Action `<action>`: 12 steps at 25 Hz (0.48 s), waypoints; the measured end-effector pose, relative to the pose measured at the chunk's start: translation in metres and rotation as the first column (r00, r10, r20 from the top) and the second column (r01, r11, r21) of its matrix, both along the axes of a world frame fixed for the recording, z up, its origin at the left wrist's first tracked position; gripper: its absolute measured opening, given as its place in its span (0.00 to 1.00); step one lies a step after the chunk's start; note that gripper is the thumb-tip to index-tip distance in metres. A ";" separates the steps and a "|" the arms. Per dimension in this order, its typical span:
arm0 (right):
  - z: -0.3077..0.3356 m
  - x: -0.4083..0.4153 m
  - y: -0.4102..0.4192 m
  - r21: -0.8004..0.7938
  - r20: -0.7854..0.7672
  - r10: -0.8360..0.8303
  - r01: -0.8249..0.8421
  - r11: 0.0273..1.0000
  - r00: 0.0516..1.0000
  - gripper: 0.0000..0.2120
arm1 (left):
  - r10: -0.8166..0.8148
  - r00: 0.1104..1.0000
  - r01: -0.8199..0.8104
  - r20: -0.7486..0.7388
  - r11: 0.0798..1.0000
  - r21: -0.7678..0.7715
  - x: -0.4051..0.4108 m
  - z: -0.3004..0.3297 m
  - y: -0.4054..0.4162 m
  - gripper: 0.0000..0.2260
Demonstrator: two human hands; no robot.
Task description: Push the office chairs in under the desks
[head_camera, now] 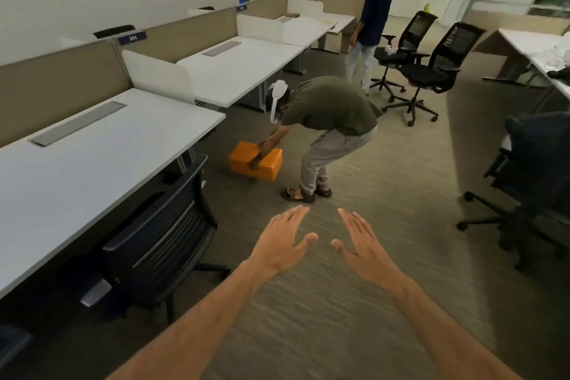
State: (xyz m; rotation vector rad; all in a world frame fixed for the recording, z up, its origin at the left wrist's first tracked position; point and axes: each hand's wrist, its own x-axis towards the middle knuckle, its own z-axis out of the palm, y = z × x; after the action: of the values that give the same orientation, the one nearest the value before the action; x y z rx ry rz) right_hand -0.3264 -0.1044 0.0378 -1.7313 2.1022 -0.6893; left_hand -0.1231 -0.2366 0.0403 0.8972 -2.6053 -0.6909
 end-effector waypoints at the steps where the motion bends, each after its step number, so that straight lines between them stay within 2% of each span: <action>1: 0.000 -0.005 -0.026 0.000 -0.002 0.031 -0.031 1.000 1.000 0.46 | 0.020 1.000 -0.020 0.009 1.000 0.019 0.001 -0.004 -0.019 0.35; 7: -0.014 -0.018 -0.204 0.042 -0.031 0.308 -0.307 0.951 0.951 0.38 | 0.289 0.956 -0.293 0.059 0.954 0.071 0.021 -0.021 -0.123 0.34; 12: -0.010 -0.002 -0.340 0.065 -0.050 0.567 -0.564 0.823 0.822 0.35 | 0.581 0.813 -0.581 0.038 0.814 0.016 0.054 -0.002 -0.203 0.31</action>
State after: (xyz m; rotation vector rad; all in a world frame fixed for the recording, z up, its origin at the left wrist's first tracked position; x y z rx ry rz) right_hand -0.3283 -0.4442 0.0278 -2.2211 1.4810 -0.3987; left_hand -0.0688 -0.4395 0.0385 1.6227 -2.1475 -0.5328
